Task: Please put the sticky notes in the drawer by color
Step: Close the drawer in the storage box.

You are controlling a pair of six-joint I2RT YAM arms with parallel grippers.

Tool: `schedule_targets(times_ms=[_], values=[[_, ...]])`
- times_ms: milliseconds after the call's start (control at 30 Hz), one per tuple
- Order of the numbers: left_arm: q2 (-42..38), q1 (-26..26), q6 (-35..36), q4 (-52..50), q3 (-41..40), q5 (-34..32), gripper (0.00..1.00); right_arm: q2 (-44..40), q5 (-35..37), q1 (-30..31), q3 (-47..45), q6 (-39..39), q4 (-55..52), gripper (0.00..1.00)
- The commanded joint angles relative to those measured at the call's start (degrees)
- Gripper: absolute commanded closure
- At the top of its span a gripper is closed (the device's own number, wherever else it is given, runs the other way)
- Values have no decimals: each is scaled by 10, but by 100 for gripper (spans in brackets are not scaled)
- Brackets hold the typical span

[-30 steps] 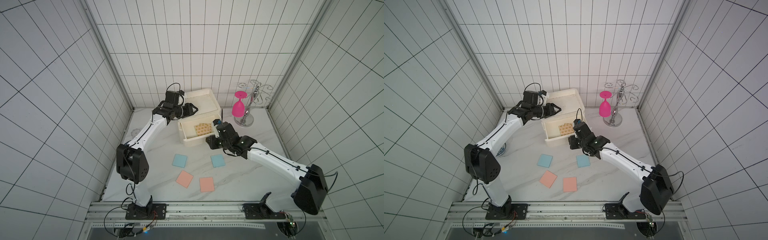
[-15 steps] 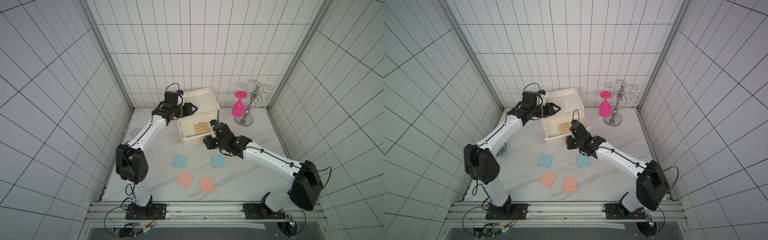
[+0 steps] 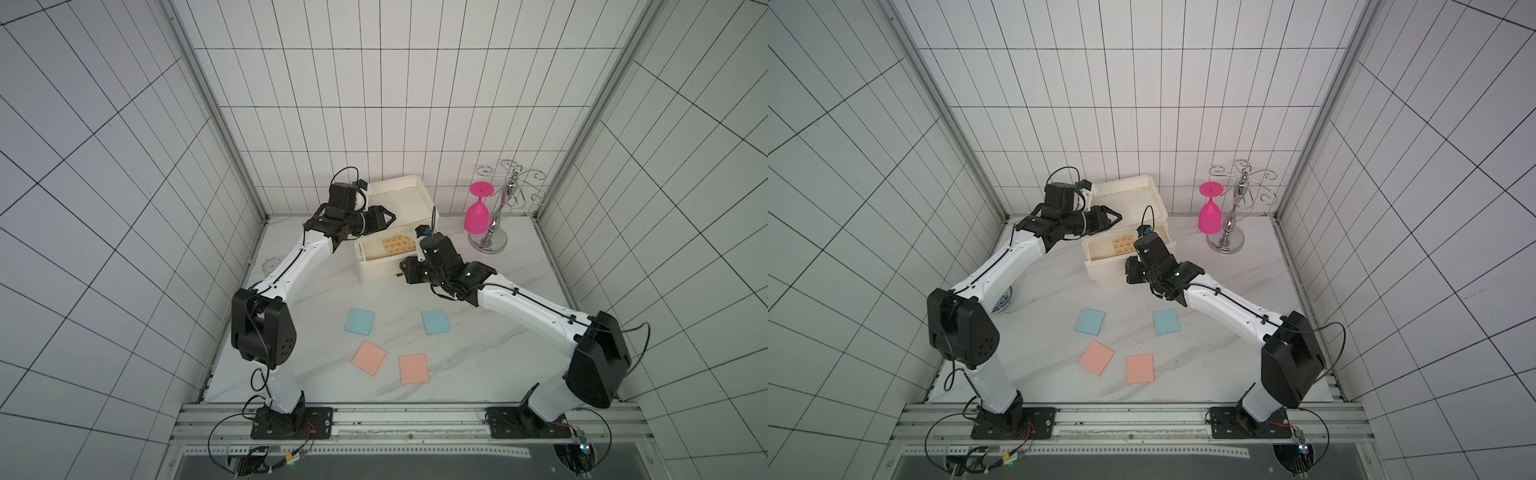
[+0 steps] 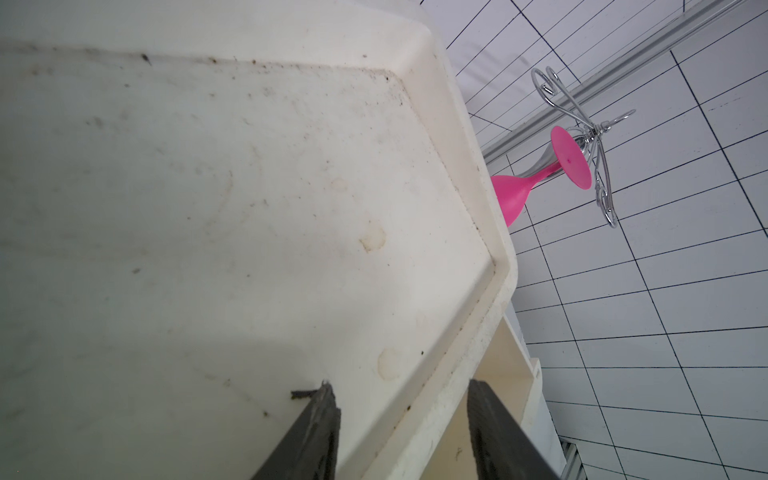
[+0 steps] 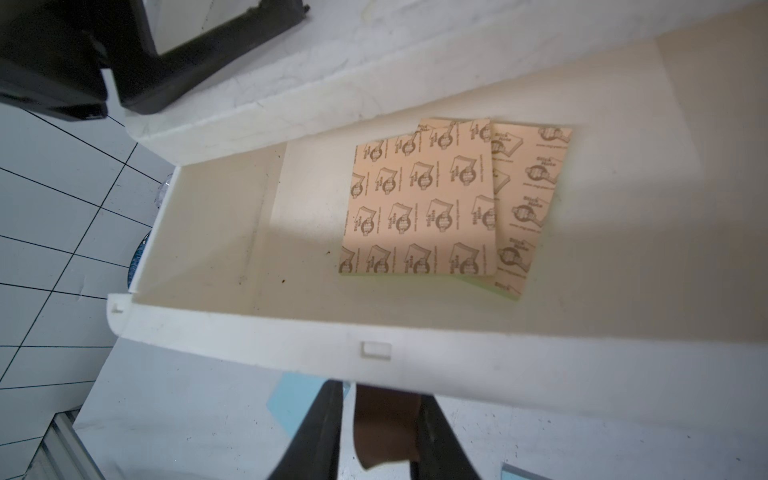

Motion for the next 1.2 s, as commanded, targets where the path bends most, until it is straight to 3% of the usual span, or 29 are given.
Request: schedule_targets(times_ms=[0,967,1167], values=[[8,-9,-8,-70,-23,11,47,16,12,-4,45,-23,57,69],[-10,25,16,-110,-43,-21,48,116,-76,-89,112,-40,105,67],[-11,25,14,-112,-39,-15,48,127,-92,-99,122,-47,102,61]])
